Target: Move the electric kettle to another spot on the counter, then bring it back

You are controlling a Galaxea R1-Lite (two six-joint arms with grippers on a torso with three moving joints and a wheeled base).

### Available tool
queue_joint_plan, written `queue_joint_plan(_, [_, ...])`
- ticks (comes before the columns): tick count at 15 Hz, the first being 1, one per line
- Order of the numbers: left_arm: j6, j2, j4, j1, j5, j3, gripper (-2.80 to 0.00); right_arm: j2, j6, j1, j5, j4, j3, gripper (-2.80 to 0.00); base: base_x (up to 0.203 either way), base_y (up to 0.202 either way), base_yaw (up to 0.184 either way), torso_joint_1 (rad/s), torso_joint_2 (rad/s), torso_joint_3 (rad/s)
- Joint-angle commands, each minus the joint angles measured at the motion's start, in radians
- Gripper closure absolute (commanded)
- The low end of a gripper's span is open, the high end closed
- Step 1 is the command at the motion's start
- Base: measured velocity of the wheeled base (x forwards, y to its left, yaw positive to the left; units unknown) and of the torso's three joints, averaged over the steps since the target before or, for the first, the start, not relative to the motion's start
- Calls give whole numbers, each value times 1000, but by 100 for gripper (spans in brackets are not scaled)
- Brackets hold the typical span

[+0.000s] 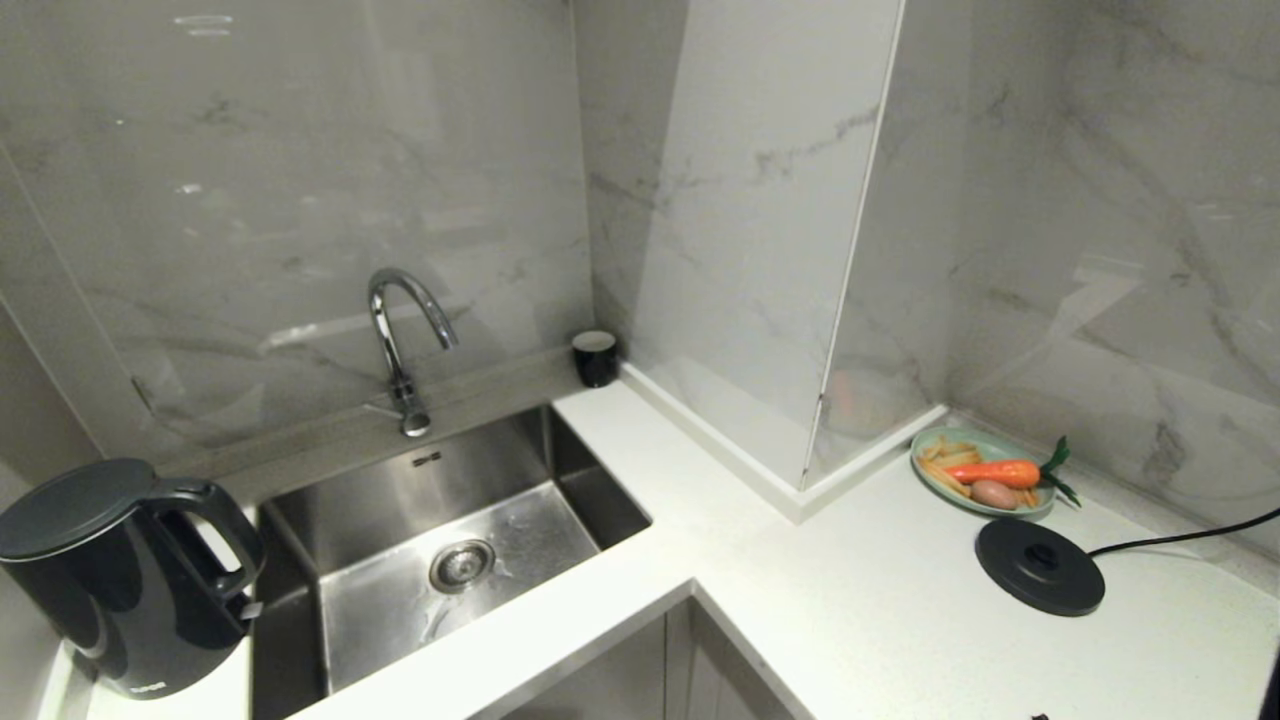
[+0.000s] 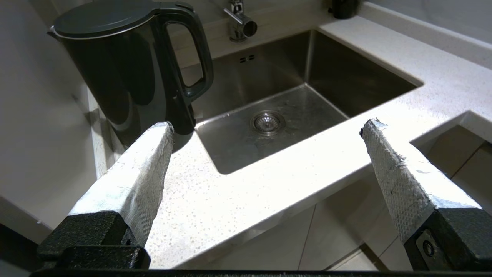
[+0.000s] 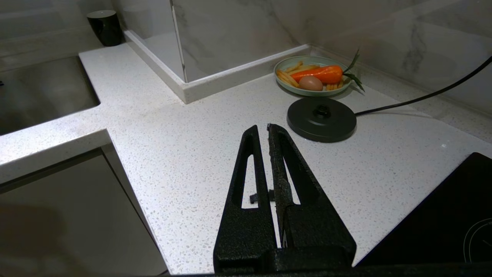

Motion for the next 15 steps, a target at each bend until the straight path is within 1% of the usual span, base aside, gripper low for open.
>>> queue_joint_plan(1, [-26, -15, -2, 0, 4, 17, -280, 0, -2, 0, 0, 0, 0, 0, 0, 0, 0, 0, 0, 0])
queue_joint_plan(2, [-58, -14, -1, 1, -2, 19, -280, 0, -2, 0, 0, 0, 0, 0, 0, 0, 0, 0, 0, 0])
queue_joint_plan(3, [-66, -14, 7, 1, -12, 22, -280, 0, -2, 0, 0, 0, 0, 0, 0, 0, 0, 0, 0, 0])
queue_joint_plan(4, [-67, -15, 24, 1, -38, 22, -280, 0, 0, 0, 0, 0, 0, 0, 0, 0, 0, 0, 0, 0])
queue_joint_plan(5, [-65, -15, 34, 0, -47, 23, -280, 0, 0, 0, 0, 0, 0, 0, 0, 0, 0, 0, 0, 0])
queue_joint_plan(15, [-62, -15, 36, 0, -55, 23, -280, 0, 0, 0, 0, 1, 0, 0, 0, 0, 0, 0, 0, 0])
